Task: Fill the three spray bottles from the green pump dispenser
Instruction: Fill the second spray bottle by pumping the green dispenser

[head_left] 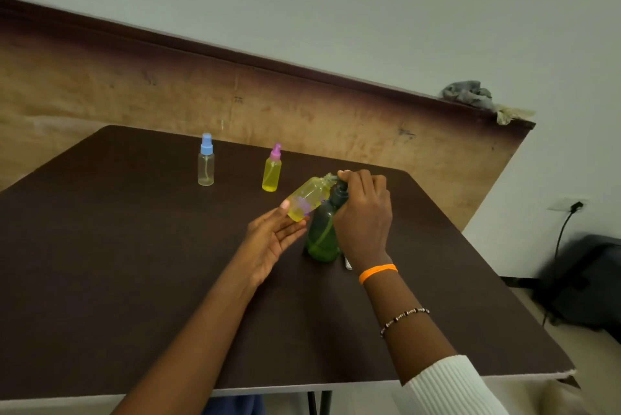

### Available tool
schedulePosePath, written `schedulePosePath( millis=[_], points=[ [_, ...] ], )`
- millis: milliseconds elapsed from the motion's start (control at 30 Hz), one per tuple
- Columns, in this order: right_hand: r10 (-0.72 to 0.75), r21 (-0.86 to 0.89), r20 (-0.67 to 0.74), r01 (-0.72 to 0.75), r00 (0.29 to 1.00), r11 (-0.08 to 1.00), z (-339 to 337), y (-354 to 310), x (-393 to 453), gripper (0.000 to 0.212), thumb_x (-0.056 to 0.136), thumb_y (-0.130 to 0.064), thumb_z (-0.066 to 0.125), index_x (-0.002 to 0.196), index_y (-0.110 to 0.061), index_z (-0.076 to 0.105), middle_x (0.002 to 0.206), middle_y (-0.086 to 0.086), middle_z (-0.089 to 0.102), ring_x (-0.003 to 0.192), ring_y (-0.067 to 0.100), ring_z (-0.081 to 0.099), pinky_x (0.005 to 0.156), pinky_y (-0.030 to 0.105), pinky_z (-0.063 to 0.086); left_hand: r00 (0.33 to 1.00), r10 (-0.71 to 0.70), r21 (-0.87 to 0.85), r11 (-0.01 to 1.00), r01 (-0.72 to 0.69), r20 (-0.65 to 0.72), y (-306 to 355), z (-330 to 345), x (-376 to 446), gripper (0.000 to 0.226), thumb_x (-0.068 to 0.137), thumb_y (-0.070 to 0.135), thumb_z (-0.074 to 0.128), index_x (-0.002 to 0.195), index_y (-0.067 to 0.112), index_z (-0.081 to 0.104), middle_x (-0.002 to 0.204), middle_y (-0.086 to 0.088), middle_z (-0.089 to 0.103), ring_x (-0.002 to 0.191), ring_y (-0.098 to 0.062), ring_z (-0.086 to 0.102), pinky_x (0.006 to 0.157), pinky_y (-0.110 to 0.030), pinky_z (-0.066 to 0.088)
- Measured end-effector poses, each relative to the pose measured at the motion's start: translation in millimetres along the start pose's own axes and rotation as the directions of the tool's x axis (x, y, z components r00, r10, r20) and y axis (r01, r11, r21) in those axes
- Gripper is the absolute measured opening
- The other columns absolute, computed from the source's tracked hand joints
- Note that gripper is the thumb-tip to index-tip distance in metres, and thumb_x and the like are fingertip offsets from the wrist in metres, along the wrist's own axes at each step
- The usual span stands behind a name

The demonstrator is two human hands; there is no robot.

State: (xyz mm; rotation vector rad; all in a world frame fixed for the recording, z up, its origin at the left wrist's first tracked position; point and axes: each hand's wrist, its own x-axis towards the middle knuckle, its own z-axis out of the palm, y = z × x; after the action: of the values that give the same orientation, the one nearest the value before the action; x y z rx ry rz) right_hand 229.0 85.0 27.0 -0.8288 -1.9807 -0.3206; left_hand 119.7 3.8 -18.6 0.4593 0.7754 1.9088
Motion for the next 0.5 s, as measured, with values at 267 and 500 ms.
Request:
schedulePosePath(
  millis=[267, 500],
  points=[
    [-0.004, 0.040, -0.046, 0.006, 0.999, 0.999, -1.2, -4.6, 3.4, 0.040, 0.075, -0.005, 0.031, 0.094, -0.002, 0.066, 0.085, 0.010, 0.062, 0.073, 0.029, 0.052, 0.057, 0.035, 0.046, 1.000, 0.014, -0.022, 1.000, -0.013, 0.008, 1.9, 1.4, 1.6, 0.018, 0.093, 0.018, 0.049, 0.099, 0.005, 0.060, 0.080, -0.008, 0.074, 0.076, -0.014, 0.071, 0.068, -0.023, 0.057],
    [-0.011, -0.051, -0.026, 0.010, 1.000, 0.999, 5.0, 0.8, 1.9, 0.033, 0.071, 0.000, 0.042, 0.093, -0.005, 0.065, 0.084, 0.009, 0.060, 0.074, 0.028, 0.049, 0.057, 0.035, 0.043, 1.000, -0.015, -0.013, 1.000, 0.015, -0.002, 0.5, 0.2, 3.3, 0.019, 0.092, 0.018, 0.050, 0.100, 0.004, 0.061, 0.083, -0.010, 0.074, 0.078, -0.016, 0.071, 0.071, -0.025, 0.058]
  ],
)
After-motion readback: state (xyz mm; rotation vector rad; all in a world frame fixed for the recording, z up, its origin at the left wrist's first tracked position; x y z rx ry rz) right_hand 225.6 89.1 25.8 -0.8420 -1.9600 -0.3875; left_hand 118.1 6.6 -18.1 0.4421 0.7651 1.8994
